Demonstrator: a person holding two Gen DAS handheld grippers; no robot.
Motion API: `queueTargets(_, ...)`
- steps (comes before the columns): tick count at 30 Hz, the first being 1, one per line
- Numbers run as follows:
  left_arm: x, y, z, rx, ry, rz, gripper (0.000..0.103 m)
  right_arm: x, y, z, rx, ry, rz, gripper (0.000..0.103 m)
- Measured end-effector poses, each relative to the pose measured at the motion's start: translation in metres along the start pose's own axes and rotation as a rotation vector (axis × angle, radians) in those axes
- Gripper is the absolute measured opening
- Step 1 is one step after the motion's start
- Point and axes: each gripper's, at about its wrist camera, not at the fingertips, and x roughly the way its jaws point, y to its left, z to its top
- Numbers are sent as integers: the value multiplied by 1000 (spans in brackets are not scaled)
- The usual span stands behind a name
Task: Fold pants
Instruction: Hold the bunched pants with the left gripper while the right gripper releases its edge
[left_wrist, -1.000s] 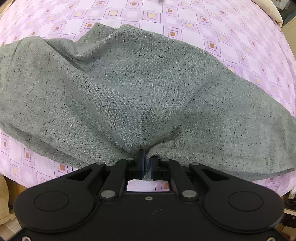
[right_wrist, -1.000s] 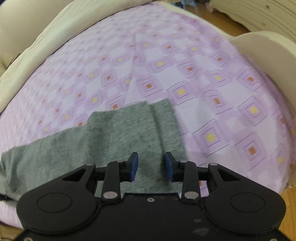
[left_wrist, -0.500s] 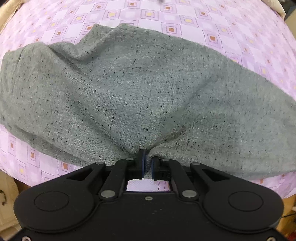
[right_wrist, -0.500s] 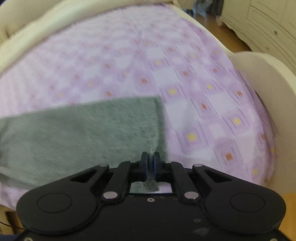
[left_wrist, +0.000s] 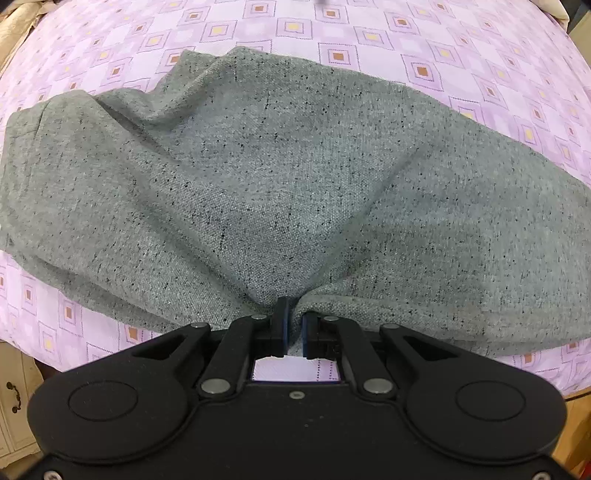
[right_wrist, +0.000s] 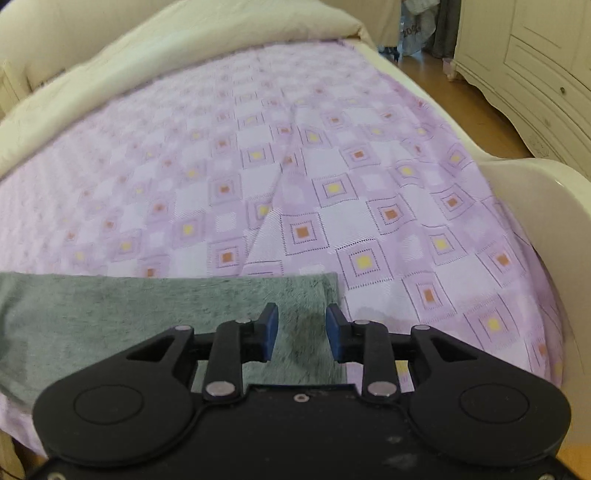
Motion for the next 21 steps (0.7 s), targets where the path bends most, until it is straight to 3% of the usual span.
queueTargets(2,2,3,-1,-23,1,-10,8,12,0,3,1,34,9,28)
queueTargets(3,2,4,-4,-33,0,-14,8,14,2,4,-3,42,11,21)
queueTargets(4,2,4,-5,-41,-1,-16,8,13,5,6,-21,35,7,6)
queueTargets(10,8,-3,-14,-45,8,-17,8,10,-4,3,24,24,-75,3)
queueTargets(15,11,1,-13,-93,11,-3,12,13,2,10,-2,38,-73,4)
queueTargets(19,-4,10,-12,-53,-8,-5,19,-4,4,15,2,-2,-74,31)
queueTargets(21,-13,12,-14,-27,-18,-10,26,-13,8,16,-12,-34,-63,31)
